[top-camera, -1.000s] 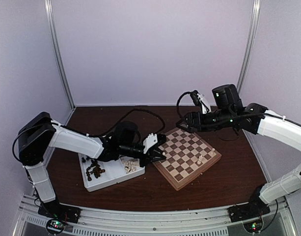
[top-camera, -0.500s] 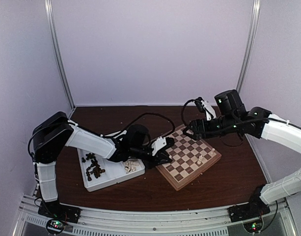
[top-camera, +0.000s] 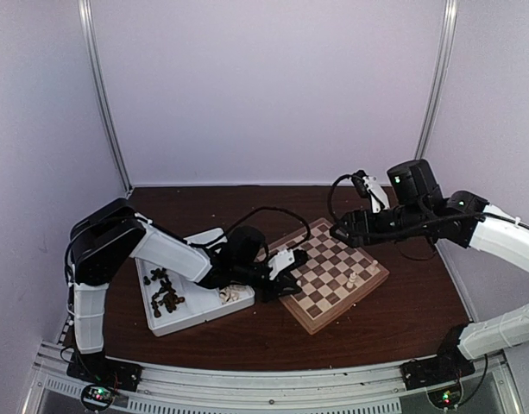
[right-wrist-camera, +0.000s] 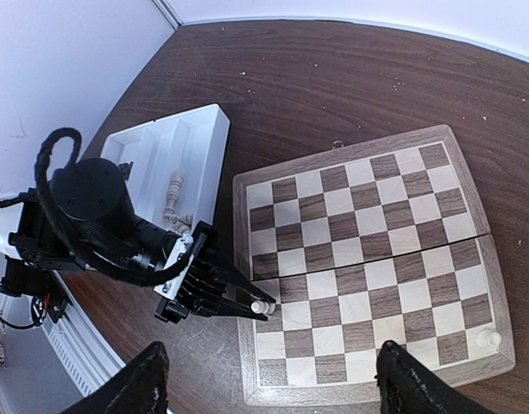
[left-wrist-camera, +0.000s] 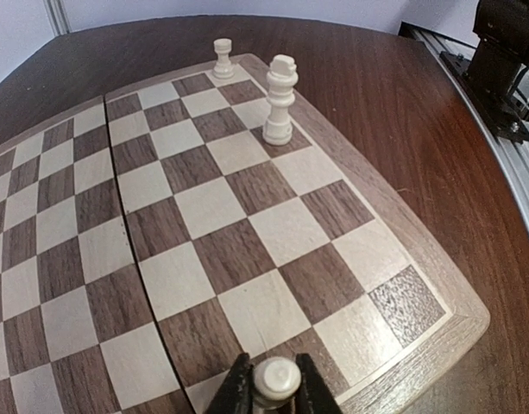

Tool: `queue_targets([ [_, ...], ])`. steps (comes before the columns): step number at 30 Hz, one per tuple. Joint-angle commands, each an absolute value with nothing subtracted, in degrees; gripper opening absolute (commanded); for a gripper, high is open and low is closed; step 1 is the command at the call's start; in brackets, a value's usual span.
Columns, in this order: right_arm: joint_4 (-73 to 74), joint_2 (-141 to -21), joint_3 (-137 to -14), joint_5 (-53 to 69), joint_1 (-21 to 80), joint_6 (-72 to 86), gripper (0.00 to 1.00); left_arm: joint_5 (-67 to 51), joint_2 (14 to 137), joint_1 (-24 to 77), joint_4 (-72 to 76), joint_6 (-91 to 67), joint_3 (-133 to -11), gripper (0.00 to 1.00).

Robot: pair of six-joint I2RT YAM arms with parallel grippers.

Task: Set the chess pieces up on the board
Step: Place the chess piece on the chessboard, then pick up the chess piece from the chessboard.

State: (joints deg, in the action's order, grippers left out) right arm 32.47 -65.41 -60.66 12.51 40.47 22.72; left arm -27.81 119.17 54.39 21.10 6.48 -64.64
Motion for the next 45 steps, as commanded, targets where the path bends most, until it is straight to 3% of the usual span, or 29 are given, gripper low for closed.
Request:
queue_targets([
  [1,33.0,-66.0,-60.6,11.5,40.3,23.3,0.82,-27.8,118.8,54.6,22.8,5.9,-65.4,0.23],
  [9,34.5,-66.6,-59.8,12.8,40.3,23.3,0.72,-22.7,110.4,54.5,26.5,5.2,-59.4,0.62],
  [24,37.0,-76.6,-64.3,9.6,45.1,21.3,0.64,-13.5,88.5,48.4,17.0,-2.8,-48.3,0.67],
  [25,37.3,-77.8,-65.0,9.1,45.7,21.1,0.64,-12.7,87.2,47.6,15.7,-4.1,-48.0,0.69],
  [29,38.7,-82.6,-68.0,6.5,48.4,20.3,0.64,-8.3,82.9,45.6,11.9,-6.4,-46.5,0.97],
  [39,42.6,-92.9,-75.6,1.1,52.9,18.2,0.61,4.3,77.5,43.3,-4.5,-17.1,-48.9,0.98],
  [45,45.3,-98.2,-79.3,-1.3,54.8,17.3,0.57,6.9,74.2,43.2,-4.7,-18.4,-46.6,0.98],
])
